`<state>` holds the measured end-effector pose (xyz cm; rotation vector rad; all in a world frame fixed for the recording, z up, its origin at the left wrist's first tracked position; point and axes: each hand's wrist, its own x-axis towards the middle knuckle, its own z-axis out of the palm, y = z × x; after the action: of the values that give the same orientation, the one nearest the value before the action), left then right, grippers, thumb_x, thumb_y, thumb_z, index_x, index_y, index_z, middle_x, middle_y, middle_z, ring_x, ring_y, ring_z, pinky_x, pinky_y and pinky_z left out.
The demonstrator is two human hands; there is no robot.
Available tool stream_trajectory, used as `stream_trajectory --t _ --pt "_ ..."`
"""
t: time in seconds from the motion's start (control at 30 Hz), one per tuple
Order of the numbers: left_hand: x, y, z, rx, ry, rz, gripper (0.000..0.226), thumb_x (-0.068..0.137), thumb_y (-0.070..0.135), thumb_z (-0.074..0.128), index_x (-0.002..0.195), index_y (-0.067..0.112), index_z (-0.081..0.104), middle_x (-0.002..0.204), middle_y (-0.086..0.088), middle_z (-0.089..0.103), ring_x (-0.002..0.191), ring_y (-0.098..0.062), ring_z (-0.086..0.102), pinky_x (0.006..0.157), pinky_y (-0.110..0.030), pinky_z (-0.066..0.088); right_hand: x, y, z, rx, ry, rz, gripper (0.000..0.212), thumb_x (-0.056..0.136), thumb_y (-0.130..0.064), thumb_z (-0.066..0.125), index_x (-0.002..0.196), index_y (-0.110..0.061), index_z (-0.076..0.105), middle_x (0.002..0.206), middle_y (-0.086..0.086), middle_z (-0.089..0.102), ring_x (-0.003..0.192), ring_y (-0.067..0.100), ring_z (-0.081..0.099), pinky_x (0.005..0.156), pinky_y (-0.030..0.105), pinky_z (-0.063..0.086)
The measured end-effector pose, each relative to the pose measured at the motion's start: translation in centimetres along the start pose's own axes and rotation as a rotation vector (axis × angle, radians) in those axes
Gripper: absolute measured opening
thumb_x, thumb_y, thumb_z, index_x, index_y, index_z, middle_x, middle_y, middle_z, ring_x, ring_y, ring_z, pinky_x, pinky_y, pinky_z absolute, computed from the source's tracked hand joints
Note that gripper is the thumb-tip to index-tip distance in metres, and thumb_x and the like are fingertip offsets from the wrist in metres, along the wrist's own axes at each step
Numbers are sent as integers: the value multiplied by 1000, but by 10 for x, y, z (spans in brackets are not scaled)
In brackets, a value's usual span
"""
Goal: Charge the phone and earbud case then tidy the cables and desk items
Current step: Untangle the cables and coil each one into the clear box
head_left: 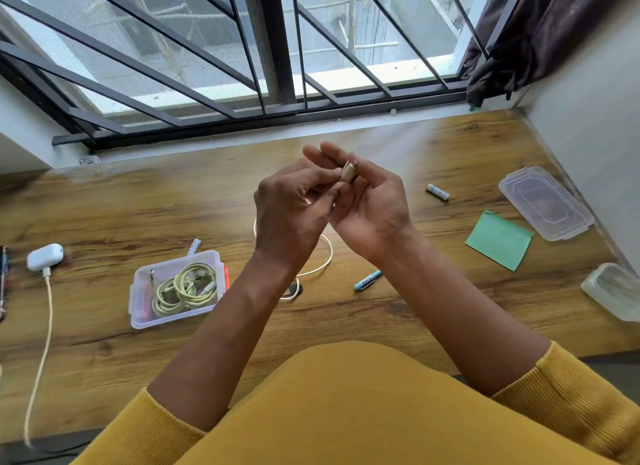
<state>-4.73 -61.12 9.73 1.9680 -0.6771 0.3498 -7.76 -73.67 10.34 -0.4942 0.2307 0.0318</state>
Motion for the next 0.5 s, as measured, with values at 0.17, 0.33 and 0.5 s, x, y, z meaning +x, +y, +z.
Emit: stream_trajectory --t 0.17,0.33,0.5 --pt "0 3 3 169 -10 43 17 94 22 79 110 20 84 98 5 78 86 -13 72 72 -41 56 -2 -2 6 -26 -38 13 58 111 -51 30 134 -1 50 152 29 52 126 35 58 120 45 38" --pt "5 4 2 218 -42 -44 19 93 25 80 112 24 83 99 4 81 87 -13 74 76 -40 58 1 -1 0 -78 8 34 74 109 -61 28 150 0 42 157 27 48 133 34 50 128 48 27" --pt "5 3 0 217 -35 -98 17 94 28 79 110 22 84 97 4 82 84 -11 75 75 -38 60 3 1 -7 -96 15 66 86 107 -64 30 160 4 31 158 24 45 135 32 48 130 48 25"
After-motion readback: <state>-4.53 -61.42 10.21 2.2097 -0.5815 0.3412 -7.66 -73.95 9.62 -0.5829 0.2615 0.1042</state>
